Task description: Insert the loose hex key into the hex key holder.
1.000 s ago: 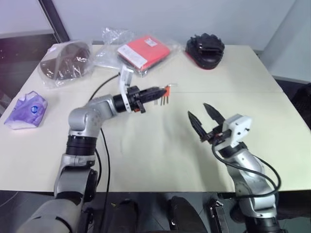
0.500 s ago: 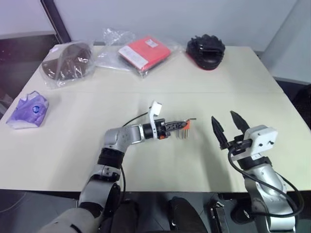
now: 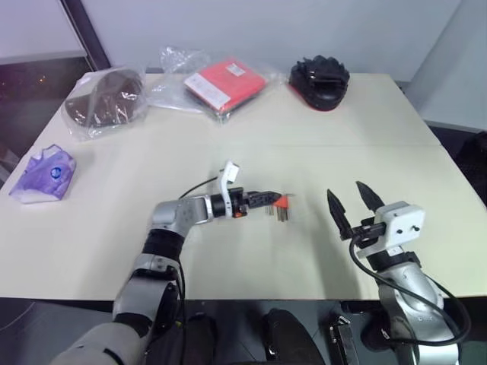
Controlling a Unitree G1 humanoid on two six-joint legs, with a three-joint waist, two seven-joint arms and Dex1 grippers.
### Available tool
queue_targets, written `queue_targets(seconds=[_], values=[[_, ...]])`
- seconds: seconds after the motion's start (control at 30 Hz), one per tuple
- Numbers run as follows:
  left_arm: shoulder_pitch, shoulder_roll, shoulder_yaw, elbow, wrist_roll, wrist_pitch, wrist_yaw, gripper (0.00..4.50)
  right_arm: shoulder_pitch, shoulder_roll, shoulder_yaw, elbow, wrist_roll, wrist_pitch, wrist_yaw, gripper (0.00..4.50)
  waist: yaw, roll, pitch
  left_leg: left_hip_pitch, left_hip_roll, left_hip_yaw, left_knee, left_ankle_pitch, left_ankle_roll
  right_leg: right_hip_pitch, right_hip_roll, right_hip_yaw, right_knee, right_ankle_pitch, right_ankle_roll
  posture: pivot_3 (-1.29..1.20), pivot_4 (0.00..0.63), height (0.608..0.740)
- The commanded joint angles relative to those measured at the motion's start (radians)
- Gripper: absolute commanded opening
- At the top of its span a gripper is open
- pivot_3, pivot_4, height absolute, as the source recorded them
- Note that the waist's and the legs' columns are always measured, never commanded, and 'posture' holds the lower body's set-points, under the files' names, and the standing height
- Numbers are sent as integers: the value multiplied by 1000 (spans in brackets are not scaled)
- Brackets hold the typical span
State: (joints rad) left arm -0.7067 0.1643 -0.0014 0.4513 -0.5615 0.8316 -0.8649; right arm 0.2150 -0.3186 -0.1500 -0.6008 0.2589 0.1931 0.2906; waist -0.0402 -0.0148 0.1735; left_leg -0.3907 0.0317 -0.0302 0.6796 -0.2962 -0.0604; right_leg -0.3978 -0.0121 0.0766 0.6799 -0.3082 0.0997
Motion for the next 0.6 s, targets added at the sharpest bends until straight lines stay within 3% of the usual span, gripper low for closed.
queue_targets(seconds=[0.03, 0.17, 0.4, 0.6], values=[[15, 60, -20, -112, 28, -73, -60, 4473, -13, -73, -60, -67, 98, 122, 48, 3051, 2, 0, 0, 0, 0, 0, 0, 0, 0, 0, 0, 0, 0, 0, 0, 0, 150, 740], [28, 123, -21, -192, 39, -118, -92, 4473, -26, -211, -116, -83, 166, 265, 117, 3051, 14, 0, 0, 0, 0, 0, 0, 0, 0, 1, -1, 0, -2, 0, 0, 0, 150, 740], [115, 306, -50, -444, 56, -180, -209, 4473, 16, -574, -228, -122, 176, 376, 375, 3051, 26, 1, 0, 0, 0, 0, -2, 0, 0, 2, 0, 1, -8, 0, 0, 0, 150, 740], [183, 418, -56, -556, 53, -207, -271, 4473, 3, -650, -320, -108, 227, 413, 477, 3051, 27, 1, 1, 0, 1, 1, -3, -1, 1, 5, 0, 1, -13, 0, 0, 0, 150, 740]])
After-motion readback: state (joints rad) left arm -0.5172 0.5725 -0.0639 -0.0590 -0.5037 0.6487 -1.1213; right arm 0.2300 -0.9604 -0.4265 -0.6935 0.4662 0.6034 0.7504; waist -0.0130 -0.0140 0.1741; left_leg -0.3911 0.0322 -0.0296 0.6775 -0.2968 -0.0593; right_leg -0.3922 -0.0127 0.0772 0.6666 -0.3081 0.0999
